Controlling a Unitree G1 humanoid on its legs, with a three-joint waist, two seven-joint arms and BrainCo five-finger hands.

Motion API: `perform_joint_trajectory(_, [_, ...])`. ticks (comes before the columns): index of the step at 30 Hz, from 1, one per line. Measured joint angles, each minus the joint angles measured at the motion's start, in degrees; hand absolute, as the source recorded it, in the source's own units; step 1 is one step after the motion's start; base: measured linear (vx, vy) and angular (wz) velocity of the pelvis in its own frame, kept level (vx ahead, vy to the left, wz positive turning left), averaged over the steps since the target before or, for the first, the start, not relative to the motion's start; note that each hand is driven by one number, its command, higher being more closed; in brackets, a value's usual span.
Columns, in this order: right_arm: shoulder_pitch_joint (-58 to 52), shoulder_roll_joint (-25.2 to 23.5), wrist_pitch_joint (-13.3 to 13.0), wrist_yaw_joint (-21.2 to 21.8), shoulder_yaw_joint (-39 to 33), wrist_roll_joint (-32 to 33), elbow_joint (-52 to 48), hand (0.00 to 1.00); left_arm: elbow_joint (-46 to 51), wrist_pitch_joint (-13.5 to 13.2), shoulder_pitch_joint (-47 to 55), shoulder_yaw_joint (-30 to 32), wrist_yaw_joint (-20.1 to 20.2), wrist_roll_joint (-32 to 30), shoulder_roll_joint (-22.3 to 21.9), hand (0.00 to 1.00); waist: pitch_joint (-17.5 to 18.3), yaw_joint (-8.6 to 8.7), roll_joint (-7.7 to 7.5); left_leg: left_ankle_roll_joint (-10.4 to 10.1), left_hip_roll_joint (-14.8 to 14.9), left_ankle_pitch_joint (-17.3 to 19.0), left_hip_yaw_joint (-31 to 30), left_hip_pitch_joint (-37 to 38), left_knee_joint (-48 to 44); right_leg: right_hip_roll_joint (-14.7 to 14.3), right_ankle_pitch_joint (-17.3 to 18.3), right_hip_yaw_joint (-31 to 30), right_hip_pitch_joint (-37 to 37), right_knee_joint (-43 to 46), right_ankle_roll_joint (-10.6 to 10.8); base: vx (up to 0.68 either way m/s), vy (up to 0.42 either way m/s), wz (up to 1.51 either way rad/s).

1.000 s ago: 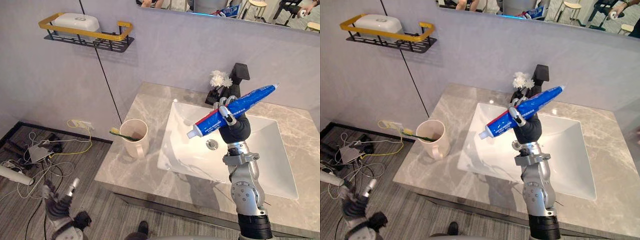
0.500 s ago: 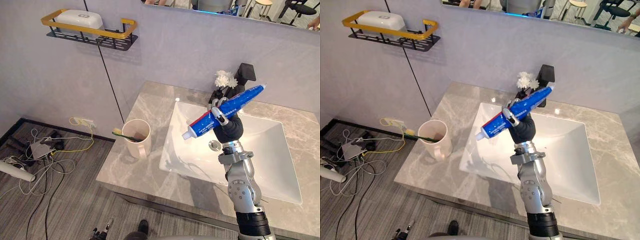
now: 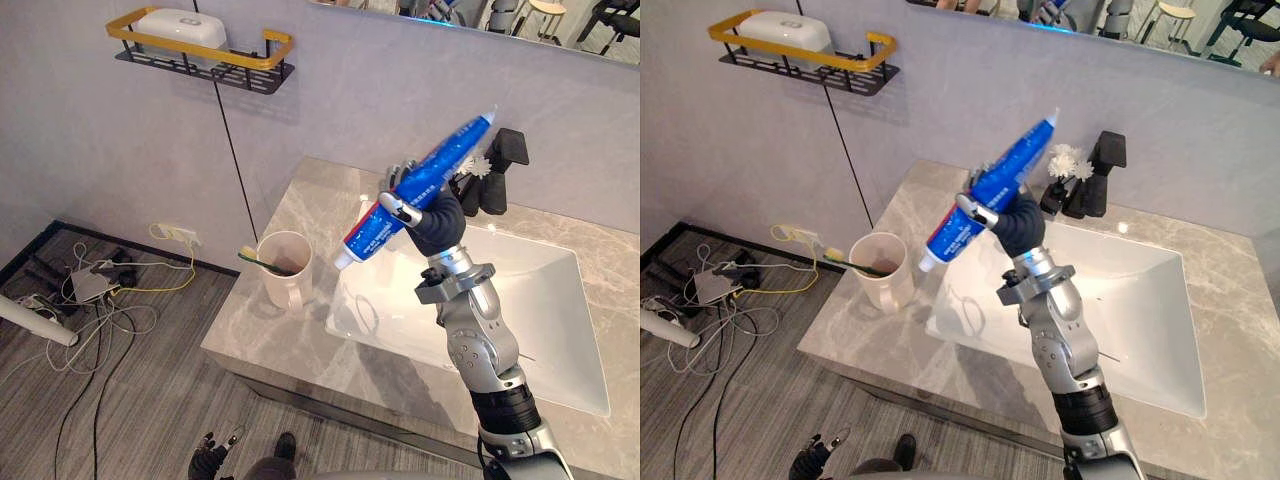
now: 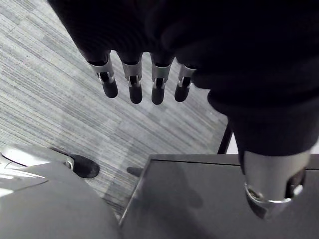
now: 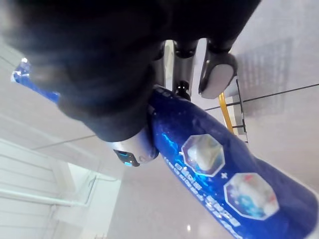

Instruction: Organize washtable

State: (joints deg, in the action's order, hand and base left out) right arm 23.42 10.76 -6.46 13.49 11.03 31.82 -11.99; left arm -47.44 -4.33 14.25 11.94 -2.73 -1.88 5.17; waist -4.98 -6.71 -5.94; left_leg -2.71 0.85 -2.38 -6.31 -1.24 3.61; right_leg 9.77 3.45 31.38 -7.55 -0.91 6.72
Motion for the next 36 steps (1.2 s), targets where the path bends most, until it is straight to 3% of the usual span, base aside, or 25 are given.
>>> perform_joint_trajectory(17, [15.72, 3.16, -1.08, -3.54, 9.43, -9.89, 8.2, 1.0, -2.17, 0.0, -1.79, -2.86, -0.1, -1.13, 2.13, 0.0, -1.25, -2.19, -1.44, -0.01, 0.03, -0.01, -0.2, -0.95, -0.22, -0.05, 0.0, 0.13, 0.78, 0.01, -0.01, 0.0, -0.001, 0.0])
perform_joint_trajectory(22, [16.96, 3.45, -1.38, -4.76, 9.55, -12.89, 8.5, 1.0, -2.17, -0.04, -1.87, -2.98, -0.53, -1.13, 2.68, 0.0, -2.05, -2.3, -2.32, -0.01, 0.06, -0.01, -0.15, -0.99, -0.24, -0.08, 0.0, 0.1, 0.81, 0.01, -0.01, 0.0, 0.0, 0.0])
perform_joint_trajectory(36, [19.58, 6.68, -2.22, -5.89, 12.63, -22.98, 8.49, 1.0, -2.15, -0.59, -2.15, -4.36, -1.33, -1.12, 3.1, 0.0, -3.01, -3.25, -2.42, -0.03, 0.14, 0.01, 0.2, -1.03, -0.17, -0.12, 0.0, -0.12, 0.95, -0.13, 0.0, 0.0, 0.0, 0.0])
